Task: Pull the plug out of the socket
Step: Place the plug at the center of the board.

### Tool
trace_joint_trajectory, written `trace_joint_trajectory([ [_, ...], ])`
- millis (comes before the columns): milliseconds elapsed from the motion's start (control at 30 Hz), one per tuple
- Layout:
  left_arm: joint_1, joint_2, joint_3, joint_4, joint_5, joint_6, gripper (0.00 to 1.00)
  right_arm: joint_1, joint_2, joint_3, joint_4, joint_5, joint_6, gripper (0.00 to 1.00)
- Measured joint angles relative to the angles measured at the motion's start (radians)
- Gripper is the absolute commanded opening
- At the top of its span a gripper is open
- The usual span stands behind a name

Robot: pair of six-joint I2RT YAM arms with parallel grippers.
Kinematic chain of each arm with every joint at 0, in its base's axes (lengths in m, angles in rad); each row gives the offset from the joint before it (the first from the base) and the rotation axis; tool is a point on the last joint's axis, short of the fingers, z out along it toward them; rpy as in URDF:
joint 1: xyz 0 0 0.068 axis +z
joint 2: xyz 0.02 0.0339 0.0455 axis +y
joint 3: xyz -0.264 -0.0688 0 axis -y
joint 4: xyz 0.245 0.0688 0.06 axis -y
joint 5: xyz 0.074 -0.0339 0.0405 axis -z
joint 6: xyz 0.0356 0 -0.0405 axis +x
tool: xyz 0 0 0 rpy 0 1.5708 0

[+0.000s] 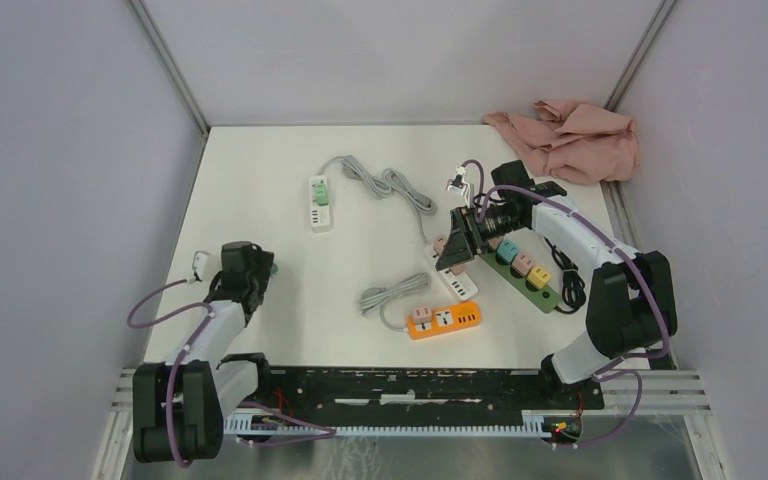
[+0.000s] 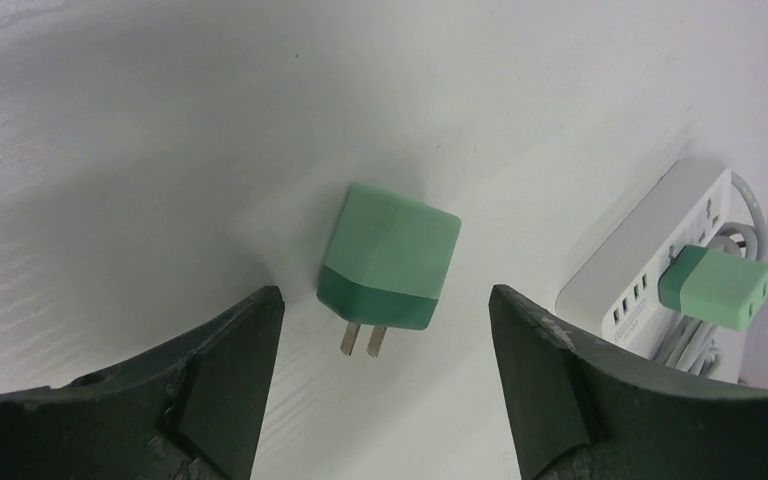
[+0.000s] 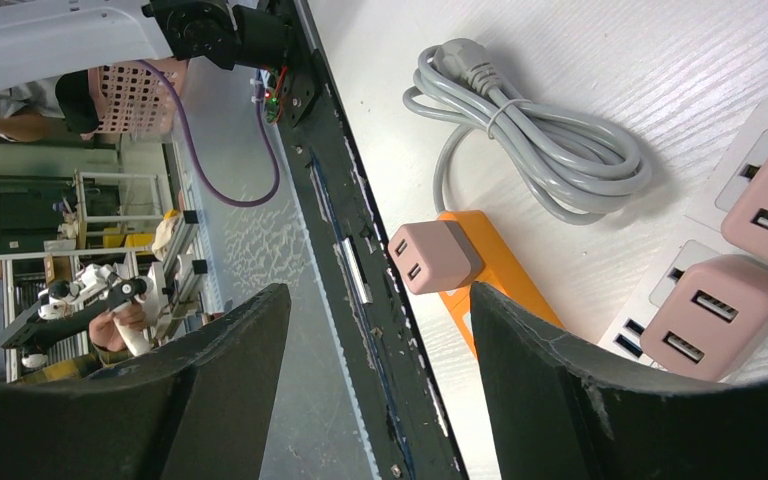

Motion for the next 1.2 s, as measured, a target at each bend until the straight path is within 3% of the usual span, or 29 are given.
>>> trace_joint_trajectory([
  [167, 0.0, -0.072, 0.001, -0.058, 0.068, 0.0, 0.83, -0.001, 0.0, 0.0, -0.002, 0.0, -0.005, 0.72],
  [367, 0.0, -0.27, -0.022, -0.048, 0.212, 0.016, 0.83, -0.001, -0.005, 0.002, -0.014, -0.007, -0.023, 0.72],
  [600, 0.0, -0.452, -0.116, 0.095, 0.497, 0.084, 0.83, -0.001, -0.051, 0.002, -0.035, -0.007, -0.068, 0.72],
  [833, -0.024, -0.543, -0.216, 0.338, 0.763, 0.106, 0.83, -0.001, -0.124, 0.002, -0.064, -0.013, -0.139, 0.72],
  [1000, -0.16, -0.54, -0.237, 0.477, 0.823, 0.12, 0.83, -0.001, -0.156, 0.002, -0.082, -0.037, -0.185, 0.73],
  [1200, -0.502, -0.431, -0.238, 0.613, 0.766, 0.201, 0.83, -0.001, -0.161, 0.002, -0.152, -0.076, -0.299, 0.73],
])
